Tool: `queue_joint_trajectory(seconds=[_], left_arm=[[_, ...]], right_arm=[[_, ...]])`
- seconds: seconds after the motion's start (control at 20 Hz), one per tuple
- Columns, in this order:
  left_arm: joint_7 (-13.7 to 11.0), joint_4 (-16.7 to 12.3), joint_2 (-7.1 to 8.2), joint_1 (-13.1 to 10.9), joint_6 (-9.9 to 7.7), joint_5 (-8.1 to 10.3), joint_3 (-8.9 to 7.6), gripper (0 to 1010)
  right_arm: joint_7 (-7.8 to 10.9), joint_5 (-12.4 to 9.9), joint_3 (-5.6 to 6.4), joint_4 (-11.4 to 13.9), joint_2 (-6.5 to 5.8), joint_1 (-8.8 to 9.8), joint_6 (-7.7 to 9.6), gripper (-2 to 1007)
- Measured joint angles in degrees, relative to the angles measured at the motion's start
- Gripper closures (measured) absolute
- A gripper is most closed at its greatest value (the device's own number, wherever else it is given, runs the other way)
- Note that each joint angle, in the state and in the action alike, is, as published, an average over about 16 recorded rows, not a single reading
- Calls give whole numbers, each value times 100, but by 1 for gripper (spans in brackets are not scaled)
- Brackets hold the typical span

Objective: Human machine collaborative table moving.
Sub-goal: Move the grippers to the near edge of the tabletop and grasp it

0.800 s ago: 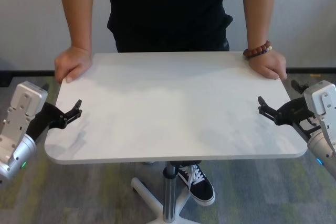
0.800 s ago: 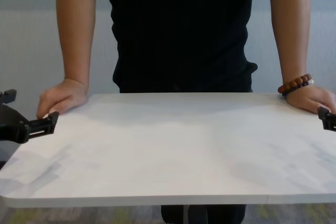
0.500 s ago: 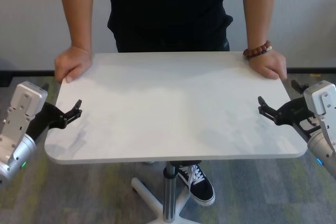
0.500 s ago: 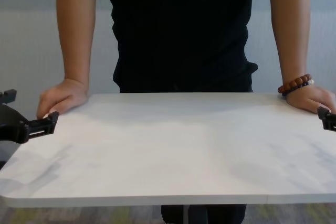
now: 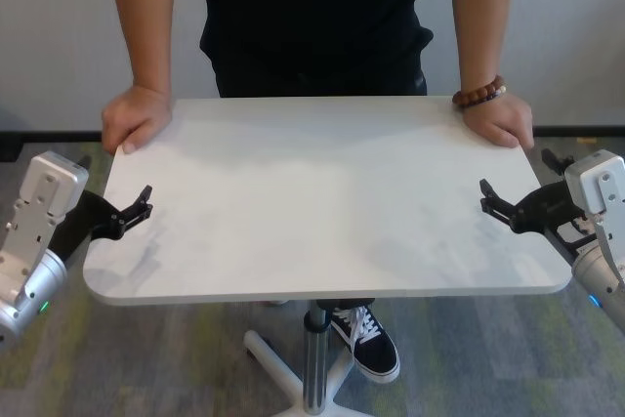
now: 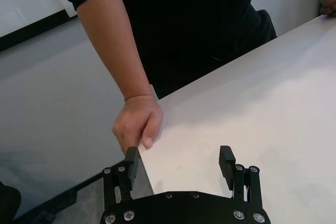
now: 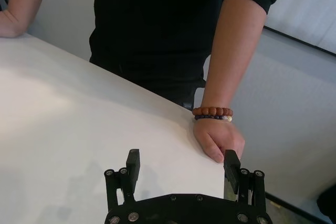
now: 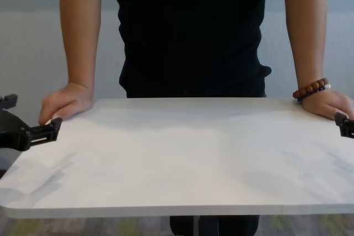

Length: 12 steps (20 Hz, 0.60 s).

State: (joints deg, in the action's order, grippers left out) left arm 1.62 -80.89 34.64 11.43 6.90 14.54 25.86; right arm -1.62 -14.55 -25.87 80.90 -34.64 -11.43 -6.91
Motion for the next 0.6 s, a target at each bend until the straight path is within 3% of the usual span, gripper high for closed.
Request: queue_joint_trajectory(seconds=[0.6], left_arm=[[0,0,-1,0,-1,-4,0,10]], right_arm=[[0,0,0,0,0,0,0,5]])
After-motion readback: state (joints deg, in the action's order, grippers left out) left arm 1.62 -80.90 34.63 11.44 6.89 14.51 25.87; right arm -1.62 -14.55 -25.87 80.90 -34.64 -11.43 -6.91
